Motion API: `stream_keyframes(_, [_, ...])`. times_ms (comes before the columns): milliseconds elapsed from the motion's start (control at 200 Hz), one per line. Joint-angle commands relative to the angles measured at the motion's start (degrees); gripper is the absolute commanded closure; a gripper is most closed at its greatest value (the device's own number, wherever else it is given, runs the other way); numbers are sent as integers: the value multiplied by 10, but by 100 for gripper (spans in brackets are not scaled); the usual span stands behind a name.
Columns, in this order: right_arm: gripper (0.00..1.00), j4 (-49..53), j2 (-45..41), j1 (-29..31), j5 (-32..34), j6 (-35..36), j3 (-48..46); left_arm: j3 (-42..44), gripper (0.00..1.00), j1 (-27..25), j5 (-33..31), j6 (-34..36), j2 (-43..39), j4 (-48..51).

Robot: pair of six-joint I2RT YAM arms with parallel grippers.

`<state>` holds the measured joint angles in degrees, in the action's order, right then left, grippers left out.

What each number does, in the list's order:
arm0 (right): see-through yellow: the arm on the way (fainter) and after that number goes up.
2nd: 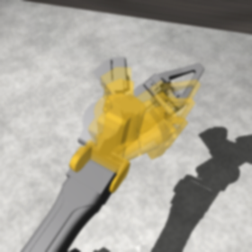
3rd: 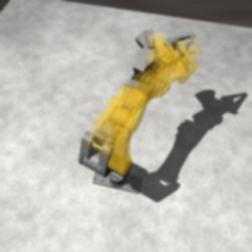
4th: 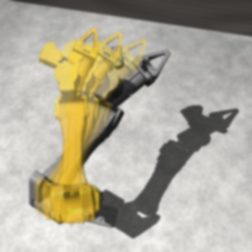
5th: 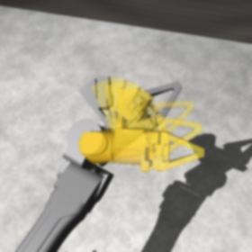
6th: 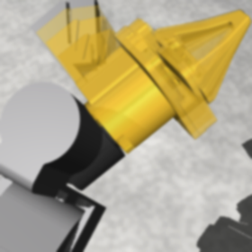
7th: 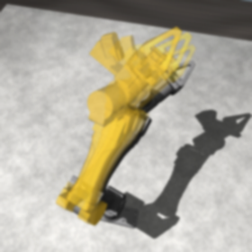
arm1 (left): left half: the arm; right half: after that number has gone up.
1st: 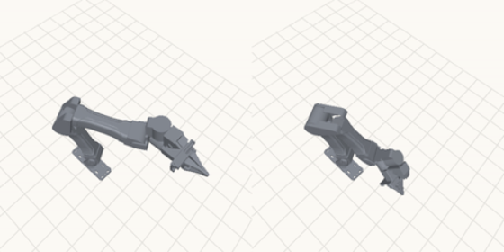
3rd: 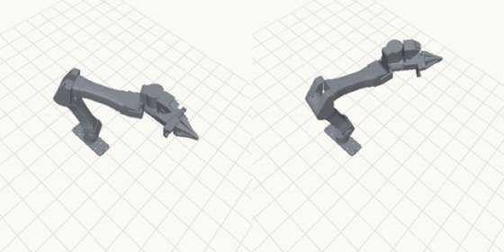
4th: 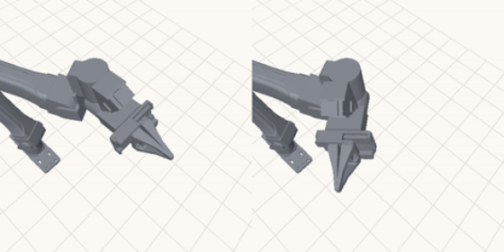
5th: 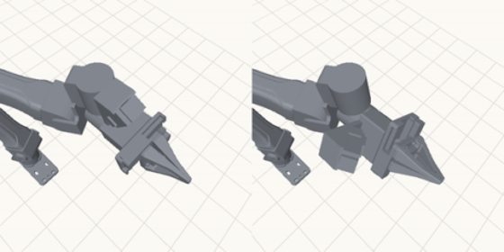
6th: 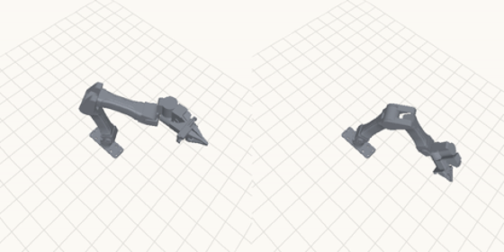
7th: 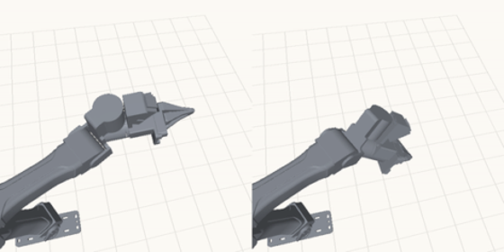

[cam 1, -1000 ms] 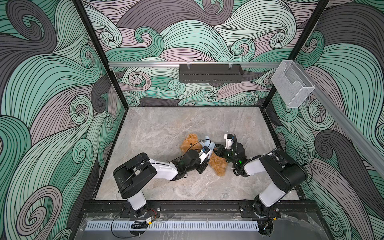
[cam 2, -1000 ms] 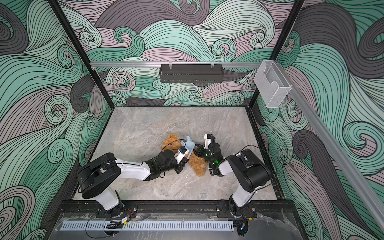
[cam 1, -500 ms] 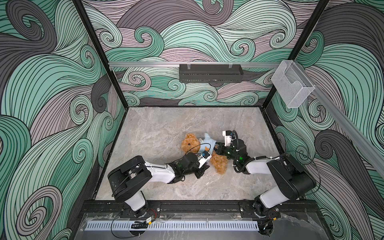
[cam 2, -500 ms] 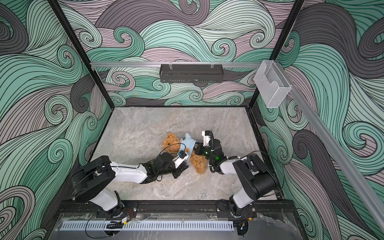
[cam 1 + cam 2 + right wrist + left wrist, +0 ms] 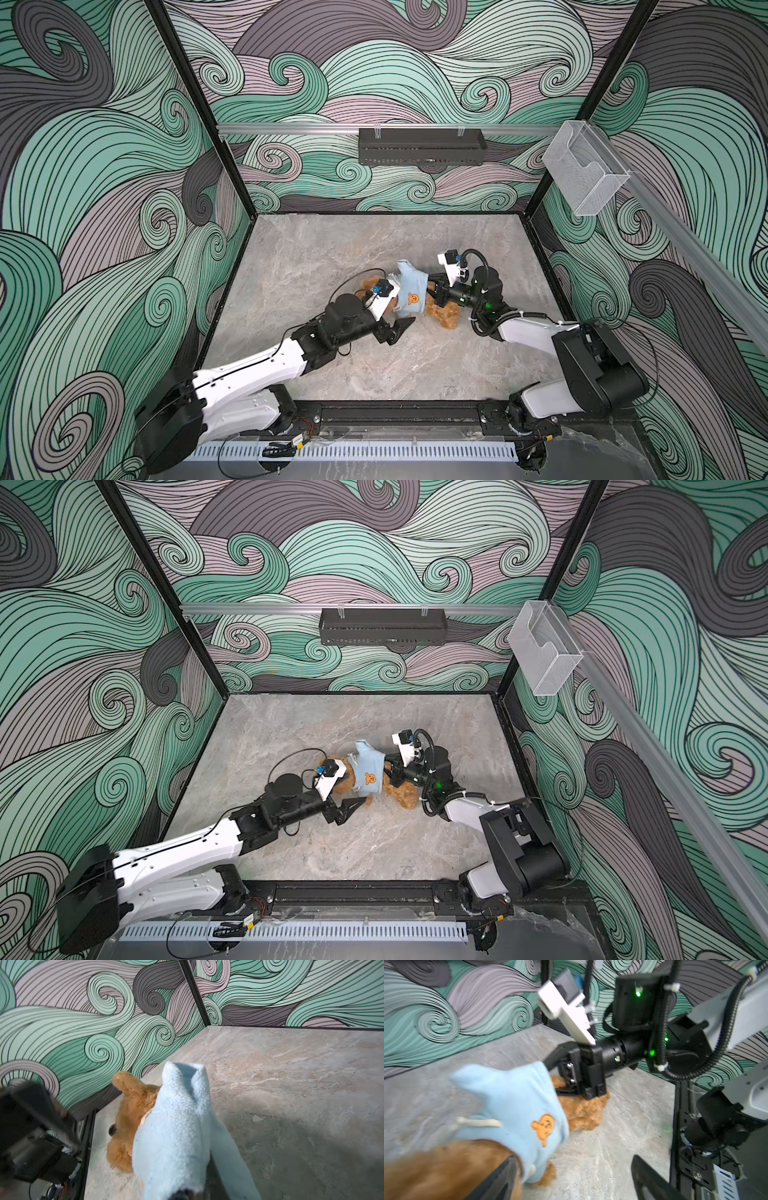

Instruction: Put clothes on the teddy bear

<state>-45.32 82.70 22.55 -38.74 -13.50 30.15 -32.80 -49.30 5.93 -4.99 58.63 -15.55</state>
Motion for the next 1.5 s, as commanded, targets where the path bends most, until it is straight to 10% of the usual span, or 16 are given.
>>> stream_keyframes(0, [93,37,-38,4,-43,85,12,-36,7,46,-8,39,-44,126])
stream_keyframes(545, [93,108,-147,96,-28,198,17,-316,4,155,323,244,141,470])
stream_keyframes(990, [90,89,-168,116,0,199,11,-340,46,168,379,233,224,440])
stream_keyframes(1276, [50,214,-254,112,123,198,-35,-313,85,182,321,287,199,412])
stream_keyframes(1496, [22,357,-330,110,122,188,-8,-254,87,181,295,342,159,344])
